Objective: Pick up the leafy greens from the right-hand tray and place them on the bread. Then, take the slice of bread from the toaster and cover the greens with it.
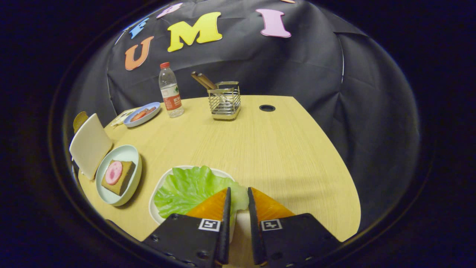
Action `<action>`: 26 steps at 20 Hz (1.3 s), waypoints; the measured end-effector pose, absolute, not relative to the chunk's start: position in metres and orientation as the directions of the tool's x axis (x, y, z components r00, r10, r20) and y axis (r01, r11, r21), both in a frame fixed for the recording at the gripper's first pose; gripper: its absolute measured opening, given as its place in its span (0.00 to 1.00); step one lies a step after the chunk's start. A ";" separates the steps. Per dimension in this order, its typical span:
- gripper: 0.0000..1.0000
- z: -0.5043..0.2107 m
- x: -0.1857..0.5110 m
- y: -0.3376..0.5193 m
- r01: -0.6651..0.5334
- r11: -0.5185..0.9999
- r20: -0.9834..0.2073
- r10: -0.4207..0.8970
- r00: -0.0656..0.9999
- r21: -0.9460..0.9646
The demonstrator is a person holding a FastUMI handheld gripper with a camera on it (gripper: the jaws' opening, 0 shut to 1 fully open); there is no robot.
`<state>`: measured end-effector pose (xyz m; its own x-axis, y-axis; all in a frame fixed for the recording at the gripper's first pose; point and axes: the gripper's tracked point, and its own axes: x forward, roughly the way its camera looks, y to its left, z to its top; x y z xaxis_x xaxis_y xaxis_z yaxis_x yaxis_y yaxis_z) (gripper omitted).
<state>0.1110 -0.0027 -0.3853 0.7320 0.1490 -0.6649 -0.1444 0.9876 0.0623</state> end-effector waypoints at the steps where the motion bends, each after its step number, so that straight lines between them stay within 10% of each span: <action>1: 0.15 -0.383 0.111 -0.002 -0.144 0.987 -0.663 0.153 0.733 0.069; 5: 0.00 -0.376 0.107 0.003 -0.143 0.982 -0.668 0.187 0.721 0.120; 26: 0.00 -0.210 0.071 0.107 -0.205 0.963 -0.556 0.269 0.786 0.176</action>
